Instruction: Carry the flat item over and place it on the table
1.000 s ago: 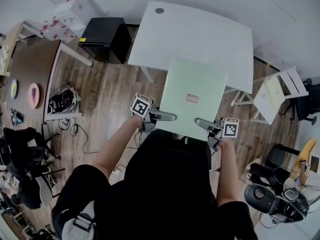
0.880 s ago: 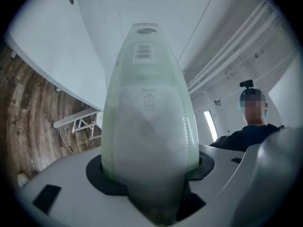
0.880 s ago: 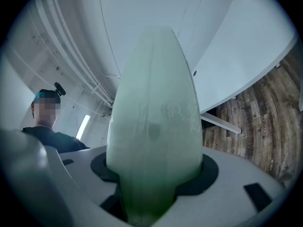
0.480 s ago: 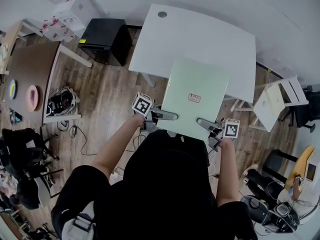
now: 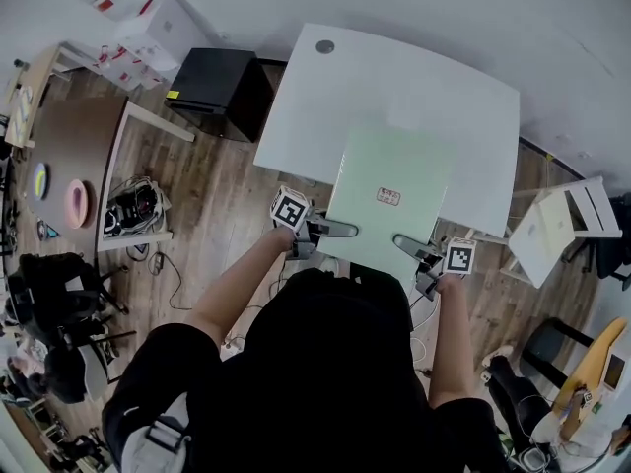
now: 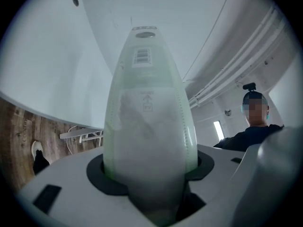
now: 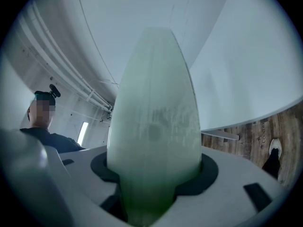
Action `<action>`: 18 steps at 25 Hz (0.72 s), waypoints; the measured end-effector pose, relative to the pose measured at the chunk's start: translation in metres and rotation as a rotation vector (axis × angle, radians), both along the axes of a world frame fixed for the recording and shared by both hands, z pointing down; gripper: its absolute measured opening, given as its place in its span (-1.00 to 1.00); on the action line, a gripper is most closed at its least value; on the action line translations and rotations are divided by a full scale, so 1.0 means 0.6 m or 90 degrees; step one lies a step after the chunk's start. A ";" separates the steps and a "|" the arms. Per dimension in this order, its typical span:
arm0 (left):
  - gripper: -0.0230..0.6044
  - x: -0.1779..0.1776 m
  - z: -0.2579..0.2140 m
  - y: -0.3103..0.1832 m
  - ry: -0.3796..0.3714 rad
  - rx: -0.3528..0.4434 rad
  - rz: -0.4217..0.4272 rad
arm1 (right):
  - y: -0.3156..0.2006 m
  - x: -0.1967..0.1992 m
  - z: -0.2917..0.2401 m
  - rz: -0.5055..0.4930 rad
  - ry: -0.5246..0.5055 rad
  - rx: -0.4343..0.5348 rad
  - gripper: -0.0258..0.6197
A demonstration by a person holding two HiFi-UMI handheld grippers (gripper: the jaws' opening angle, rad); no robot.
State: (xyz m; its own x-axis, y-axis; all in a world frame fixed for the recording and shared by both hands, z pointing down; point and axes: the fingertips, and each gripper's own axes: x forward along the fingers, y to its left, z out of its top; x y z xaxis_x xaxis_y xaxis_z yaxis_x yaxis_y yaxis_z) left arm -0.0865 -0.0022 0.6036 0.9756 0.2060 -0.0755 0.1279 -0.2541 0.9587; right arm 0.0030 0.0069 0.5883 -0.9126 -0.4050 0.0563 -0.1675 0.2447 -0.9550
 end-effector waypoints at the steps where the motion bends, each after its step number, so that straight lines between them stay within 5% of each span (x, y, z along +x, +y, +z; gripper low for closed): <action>1: 0.04 0.008 0.005 -0.016 -0.007 0.001 -0.005 | -0.015 0.009 0.005 -0.003 -0.001 -0.003 0.03; 10: 0.04 0.107 0.090 -0.151 -0.071 -0.064 -0.020 | -0.156 0.112 0.076 -0.014 -0.024 -0.045 0.03; 18: 0.04 0.156 0.138 -0.195 -0.070 -0.130 -0.020 | -0.206 0.157 0.142 -0.015 -0.031 -0.100 0.03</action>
